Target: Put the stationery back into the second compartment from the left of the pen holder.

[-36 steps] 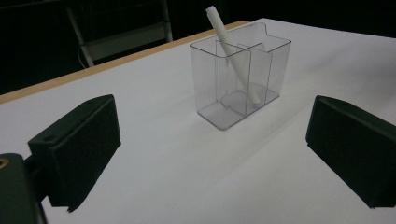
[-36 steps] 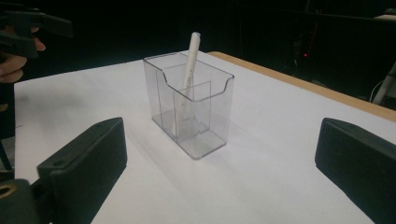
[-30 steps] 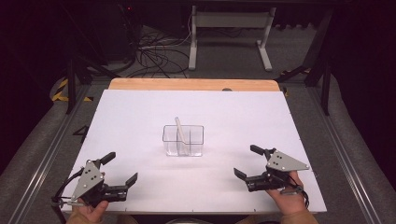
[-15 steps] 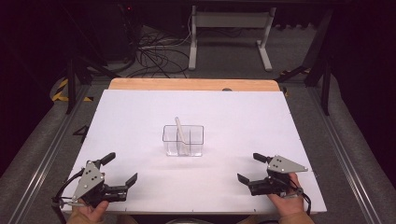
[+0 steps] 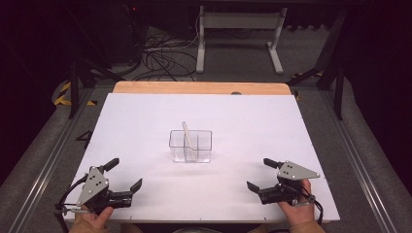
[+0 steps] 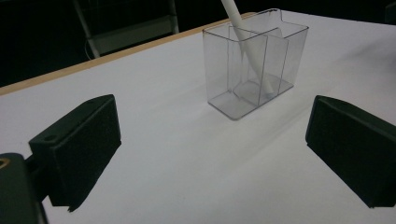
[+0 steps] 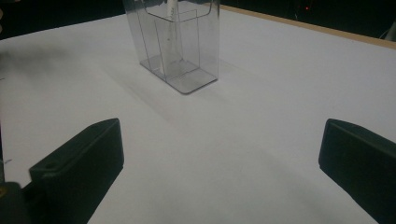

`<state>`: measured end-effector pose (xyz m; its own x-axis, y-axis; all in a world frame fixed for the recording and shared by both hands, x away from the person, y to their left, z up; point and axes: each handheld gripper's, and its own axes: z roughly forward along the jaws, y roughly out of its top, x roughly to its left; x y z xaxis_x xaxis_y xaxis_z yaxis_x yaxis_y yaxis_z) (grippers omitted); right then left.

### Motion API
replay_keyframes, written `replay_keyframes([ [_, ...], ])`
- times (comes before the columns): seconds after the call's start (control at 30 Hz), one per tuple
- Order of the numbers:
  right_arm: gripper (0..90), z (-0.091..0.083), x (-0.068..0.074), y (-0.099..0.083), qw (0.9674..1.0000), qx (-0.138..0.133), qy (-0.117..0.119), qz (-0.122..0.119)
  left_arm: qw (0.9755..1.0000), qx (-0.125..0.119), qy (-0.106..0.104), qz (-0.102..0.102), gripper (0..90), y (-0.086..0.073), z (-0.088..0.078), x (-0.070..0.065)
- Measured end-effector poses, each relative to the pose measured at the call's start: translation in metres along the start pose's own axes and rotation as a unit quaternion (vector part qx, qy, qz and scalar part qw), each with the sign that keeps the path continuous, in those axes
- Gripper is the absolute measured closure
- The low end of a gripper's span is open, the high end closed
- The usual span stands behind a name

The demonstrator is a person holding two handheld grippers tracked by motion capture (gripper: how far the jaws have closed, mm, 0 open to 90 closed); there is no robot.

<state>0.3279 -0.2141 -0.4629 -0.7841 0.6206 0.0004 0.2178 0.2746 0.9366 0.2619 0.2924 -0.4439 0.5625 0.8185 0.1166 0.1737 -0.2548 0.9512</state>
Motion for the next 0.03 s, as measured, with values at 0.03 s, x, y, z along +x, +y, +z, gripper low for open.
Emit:
replay_keyframes([
  [0.03, 0.4, -0.0001, -0.0001, 0.0, 1.0, 0.0, -0.001, -0.001, 1.0, -0.001, 0.001, 0.001, 4.0, 0.0, 0.0001, 0.0003],
])
